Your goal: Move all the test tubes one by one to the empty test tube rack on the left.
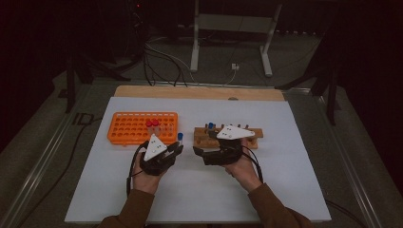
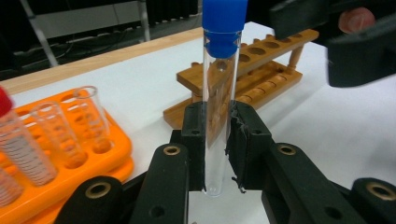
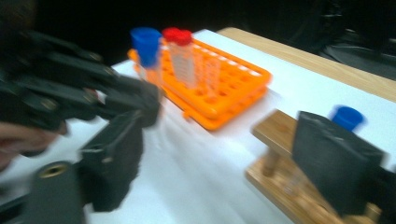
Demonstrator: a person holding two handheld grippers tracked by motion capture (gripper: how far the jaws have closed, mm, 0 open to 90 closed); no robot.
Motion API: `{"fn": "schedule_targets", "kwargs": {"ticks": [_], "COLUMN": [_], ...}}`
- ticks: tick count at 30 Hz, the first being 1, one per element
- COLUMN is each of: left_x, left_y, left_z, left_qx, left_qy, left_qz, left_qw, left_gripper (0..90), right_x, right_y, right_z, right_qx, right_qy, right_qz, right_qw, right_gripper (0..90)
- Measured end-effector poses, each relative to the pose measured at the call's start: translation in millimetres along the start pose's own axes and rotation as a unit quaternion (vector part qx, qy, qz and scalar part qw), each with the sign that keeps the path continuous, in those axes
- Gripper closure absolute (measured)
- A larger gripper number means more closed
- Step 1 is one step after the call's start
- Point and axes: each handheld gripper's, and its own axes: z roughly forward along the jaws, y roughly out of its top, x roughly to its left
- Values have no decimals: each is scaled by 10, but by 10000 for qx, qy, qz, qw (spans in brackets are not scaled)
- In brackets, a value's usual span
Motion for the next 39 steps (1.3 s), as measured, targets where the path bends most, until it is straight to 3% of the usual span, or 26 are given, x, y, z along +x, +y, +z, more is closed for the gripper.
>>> {"fn": "schedule_targets", "kwargs": {"ticks": [9,20,30,39], "left_x": [98,296,645,894], "left_y": [14,17,-26,-89], "left_z": [-122,-332,-491,-353], "left_qx": [-113,-251,-390,-382], "left_qy": [193,573,1158,1571], "left_qz": [-134,-315,-570,-801], "left_qw": [9997,9975,9909,9836], "left_gripper": [778,776,776,777], "right_x": [-132,-342,-470,-498], "right_y": [-109,-241,-285,-307], "right_z": [-120,-439,-619,-669], "right_qx": [29,-275,-428,-508], "right_qy": [-462,-772,-966,-1025], "right_qz": [-17,233,353,454], "right_qw": [9989,9964,9938,9924], "right_gripper": [20,0,0,0]}}
